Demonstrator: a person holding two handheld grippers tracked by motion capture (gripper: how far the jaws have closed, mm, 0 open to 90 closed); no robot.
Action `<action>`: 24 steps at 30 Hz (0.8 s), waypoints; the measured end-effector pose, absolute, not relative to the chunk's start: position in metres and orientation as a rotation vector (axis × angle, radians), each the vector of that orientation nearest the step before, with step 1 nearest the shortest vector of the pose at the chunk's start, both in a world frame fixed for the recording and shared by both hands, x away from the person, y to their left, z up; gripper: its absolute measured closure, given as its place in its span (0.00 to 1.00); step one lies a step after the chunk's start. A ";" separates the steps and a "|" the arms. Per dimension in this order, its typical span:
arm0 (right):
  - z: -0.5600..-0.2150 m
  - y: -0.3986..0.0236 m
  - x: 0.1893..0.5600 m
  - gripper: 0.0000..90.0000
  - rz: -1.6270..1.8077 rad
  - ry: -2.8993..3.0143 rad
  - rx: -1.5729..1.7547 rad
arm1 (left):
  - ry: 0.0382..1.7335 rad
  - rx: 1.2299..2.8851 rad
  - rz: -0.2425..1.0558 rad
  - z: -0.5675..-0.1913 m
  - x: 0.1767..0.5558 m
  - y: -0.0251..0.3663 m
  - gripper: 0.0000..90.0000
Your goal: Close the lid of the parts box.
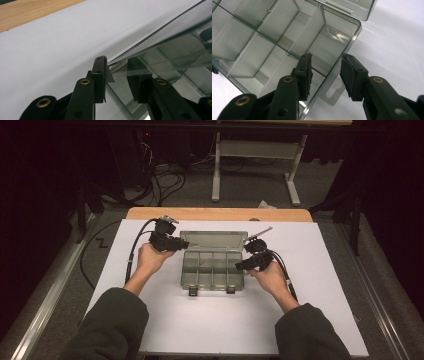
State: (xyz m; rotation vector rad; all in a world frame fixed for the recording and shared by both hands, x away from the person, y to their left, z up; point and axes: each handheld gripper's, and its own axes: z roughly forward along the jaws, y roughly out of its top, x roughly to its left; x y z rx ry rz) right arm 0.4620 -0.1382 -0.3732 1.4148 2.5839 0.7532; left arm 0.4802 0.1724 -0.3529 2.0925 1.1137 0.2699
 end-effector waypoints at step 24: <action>-0.372 -0.138 0.461 0.66 0.759 2.596 1.404 | 1.109 2.141 0.290 -0.351 0.474 0.171 0.76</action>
